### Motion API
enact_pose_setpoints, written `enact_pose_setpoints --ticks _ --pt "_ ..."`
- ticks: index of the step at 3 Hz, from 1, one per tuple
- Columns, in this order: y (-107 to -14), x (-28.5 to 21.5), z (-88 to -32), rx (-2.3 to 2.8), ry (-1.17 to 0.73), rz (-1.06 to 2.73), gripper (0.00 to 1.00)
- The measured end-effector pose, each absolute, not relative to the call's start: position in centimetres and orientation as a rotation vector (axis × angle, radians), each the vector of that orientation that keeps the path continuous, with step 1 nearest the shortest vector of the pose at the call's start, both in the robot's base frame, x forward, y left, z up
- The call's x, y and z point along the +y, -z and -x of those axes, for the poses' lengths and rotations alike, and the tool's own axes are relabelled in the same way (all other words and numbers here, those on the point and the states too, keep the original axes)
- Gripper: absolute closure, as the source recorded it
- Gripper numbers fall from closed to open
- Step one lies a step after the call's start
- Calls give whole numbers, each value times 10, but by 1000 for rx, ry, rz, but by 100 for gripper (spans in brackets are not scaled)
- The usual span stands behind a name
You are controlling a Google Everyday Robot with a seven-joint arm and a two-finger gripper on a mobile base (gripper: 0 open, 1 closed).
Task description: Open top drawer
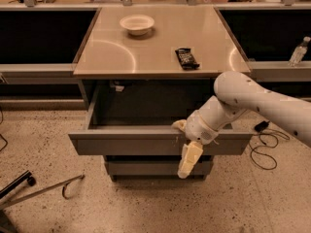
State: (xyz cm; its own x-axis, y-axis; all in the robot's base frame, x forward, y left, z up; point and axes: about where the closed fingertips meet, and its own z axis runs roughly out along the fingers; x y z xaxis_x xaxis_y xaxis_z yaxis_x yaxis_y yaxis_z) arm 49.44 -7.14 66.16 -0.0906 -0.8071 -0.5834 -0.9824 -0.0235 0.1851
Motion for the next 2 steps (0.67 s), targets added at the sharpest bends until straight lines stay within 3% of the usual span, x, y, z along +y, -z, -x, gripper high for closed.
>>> enact_pose_setpoints --ticks 2 --pt "-670 -67 -473 1957 -855 1840 0"
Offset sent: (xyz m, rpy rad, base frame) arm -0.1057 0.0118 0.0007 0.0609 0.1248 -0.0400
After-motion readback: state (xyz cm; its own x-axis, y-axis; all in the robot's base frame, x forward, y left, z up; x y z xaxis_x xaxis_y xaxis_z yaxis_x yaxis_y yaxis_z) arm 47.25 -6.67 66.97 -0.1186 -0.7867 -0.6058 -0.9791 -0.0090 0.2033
